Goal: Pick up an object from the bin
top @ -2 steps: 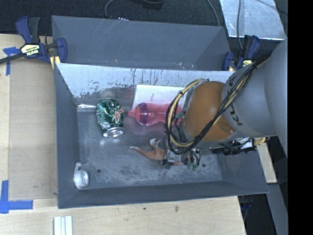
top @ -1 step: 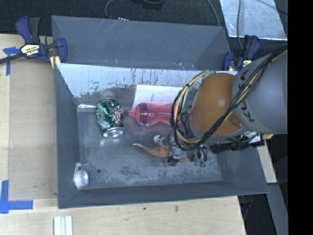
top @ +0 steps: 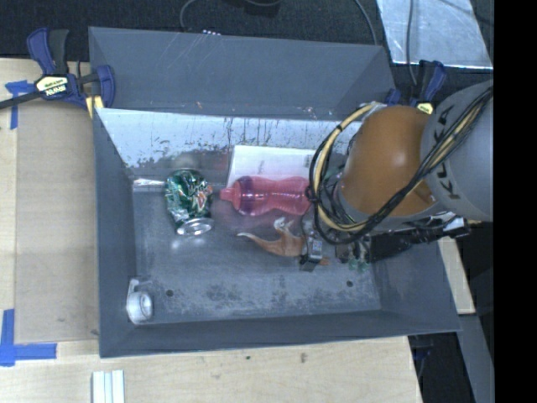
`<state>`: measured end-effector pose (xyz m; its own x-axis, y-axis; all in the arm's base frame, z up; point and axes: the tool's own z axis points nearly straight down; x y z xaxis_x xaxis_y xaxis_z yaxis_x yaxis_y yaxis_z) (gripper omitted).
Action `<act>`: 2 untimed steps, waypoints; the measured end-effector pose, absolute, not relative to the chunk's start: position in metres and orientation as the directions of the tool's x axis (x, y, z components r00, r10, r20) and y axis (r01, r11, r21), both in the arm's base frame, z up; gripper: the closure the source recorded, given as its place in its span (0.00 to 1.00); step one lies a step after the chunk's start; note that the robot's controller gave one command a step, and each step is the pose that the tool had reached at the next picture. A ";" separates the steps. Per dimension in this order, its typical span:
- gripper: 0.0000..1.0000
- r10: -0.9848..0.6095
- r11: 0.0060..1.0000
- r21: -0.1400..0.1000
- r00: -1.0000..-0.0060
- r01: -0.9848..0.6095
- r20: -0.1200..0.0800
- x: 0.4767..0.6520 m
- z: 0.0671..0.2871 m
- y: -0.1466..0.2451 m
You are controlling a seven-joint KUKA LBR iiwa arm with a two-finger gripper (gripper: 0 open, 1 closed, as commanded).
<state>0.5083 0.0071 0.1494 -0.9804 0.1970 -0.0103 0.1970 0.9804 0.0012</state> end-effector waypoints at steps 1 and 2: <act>1.00 0.199 0.980 0.000 -0.980 0.199 -0.006 0.509 0.149 0.005; 1.00 -0.008 1.000 -0.001 -1.000 -0.008 -0.013 0.485 0.224 -0.039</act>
Offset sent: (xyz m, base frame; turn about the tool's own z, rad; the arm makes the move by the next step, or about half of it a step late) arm -0.0237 -0.0454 0.0747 -0.2068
